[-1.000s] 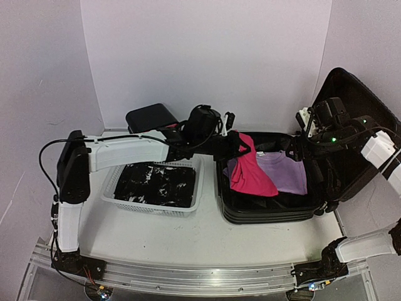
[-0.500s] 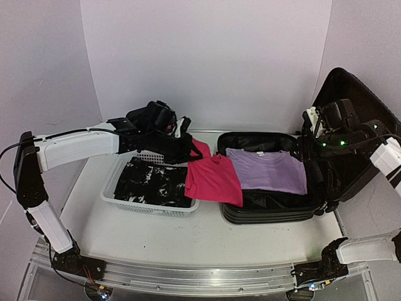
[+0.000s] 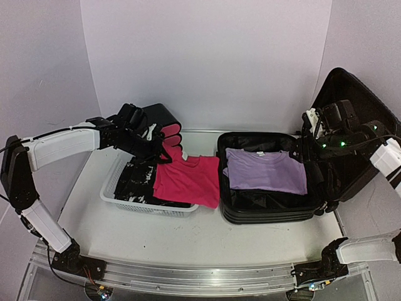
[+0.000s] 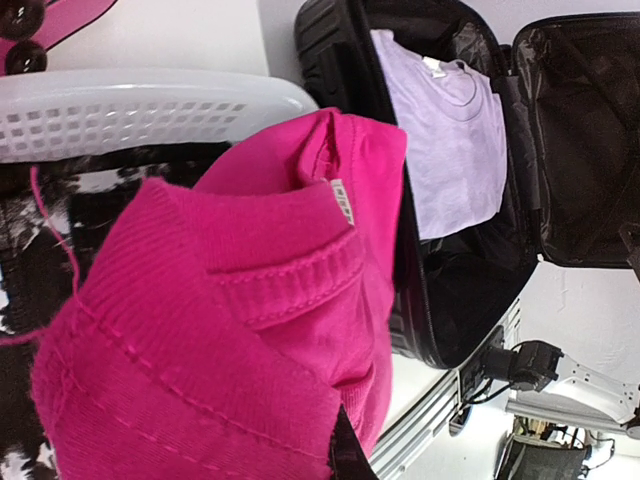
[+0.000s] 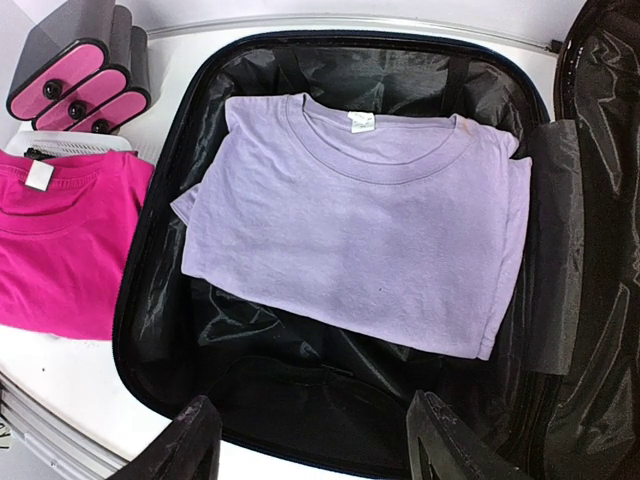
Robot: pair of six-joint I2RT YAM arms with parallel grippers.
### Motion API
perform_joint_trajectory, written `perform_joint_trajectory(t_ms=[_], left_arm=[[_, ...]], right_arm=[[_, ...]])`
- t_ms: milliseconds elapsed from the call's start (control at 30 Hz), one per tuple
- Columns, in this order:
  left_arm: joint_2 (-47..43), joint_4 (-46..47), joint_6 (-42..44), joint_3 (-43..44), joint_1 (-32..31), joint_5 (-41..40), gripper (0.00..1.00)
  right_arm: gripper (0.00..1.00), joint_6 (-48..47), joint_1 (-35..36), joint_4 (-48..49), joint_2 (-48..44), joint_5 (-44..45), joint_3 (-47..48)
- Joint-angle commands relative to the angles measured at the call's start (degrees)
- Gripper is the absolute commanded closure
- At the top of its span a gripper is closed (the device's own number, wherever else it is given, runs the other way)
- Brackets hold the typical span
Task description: Open, take out, and arrange the luggage
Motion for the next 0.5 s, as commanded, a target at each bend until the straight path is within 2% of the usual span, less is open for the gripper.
perform_joint_trajectory(t_ms=[0, 367, 467], left_arm=[[-0.65, -1.73, 4.6, -0.13, 3.32, 3.97, 1.0], [2.89, -8.01, 13.14, -0.98, 10.13, 4.15, 1.0], [3.82, -9.13, 15.41, -0.54, 10.62, 1.71, 1.0]], right_arm=[[0.35, 0.63, 0.1, 0.65, -1.08, -0.11, 0.26], [0.35, 0.64, 0.17, -0.15, -0.76, -0.15, 1.16], [0.35, 0.64, 0.11, -0.25, -0.59, -0.22, 1.39]])
